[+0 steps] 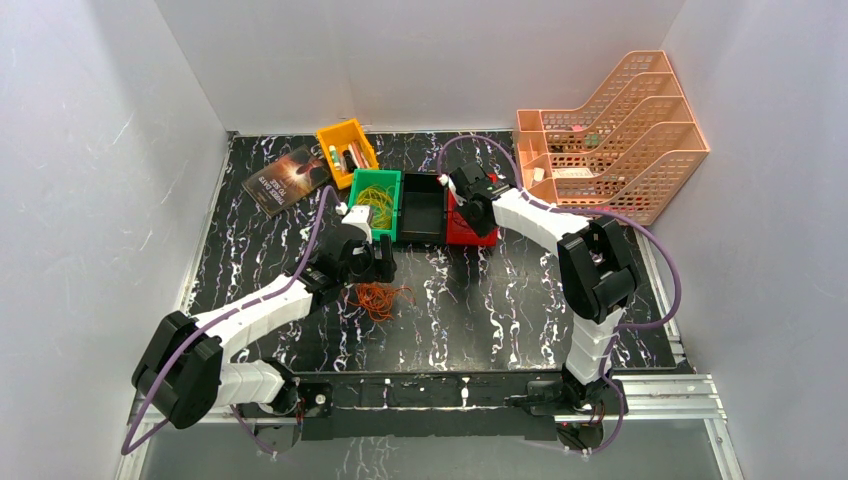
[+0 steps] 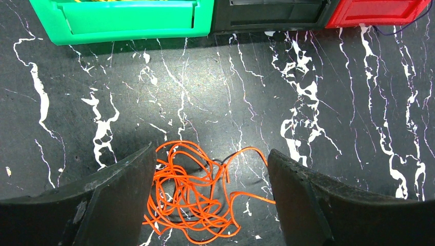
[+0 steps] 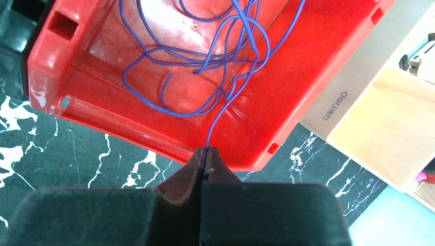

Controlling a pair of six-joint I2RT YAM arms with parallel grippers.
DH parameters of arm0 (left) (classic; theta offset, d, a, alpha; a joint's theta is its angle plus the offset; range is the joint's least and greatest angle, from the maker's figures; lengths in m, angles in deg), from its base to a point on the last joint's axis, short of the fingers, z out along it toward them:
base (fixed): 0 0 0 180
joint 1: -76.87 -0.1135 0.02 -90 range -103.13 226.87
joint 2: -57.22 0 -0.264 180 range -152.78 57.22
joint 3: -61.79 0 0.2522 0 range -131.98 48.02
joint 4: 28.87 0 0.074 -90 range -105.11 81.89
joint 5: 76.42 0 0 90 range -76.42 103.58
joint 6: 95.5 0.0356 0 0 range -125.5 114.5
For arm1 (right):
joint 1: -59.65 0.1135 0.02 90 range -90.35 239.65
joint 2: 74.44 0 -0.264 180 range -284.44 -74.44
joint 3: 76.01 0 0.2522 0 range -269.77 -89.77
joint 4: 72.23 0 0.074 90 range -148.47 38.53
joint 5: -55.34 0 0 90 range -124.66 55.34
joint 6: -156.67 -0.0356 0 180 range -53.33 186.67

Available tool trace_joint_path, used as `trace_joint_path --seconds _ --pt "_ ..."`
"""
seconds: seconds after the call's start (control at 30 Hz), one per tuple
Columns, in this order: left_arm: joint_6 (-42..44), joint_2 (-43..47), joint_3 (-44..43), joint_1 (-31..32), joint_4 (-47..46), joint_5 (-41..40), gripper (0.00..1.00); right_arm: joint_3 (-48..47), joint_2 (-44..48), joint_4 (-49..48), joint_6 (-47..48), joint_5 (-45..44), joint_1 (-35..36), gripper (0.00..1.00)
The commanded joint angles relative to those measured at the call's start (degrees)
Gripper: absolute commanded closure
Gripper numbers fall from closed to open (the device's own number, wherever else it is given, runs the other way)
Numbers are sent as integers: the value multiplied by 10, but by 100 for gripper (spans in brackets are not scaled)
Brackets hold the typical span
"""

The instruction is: Untangle the cables

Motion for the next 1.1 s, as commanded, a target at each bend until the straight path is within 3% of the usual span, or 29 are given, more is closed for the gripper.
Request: trace_joint_path --seconds 0.0,0.63,1.07 --pt "6 3 -20 1 10 -4 21 -19 33 -38 -7 -15 2 100" --pt "8 13 -21 1 16 -8 21 -99 6 -112 8 -6 2 100" --pt "6 16 -19 0 20 -11 21 -118 -36 -145 -36 75 0 100"
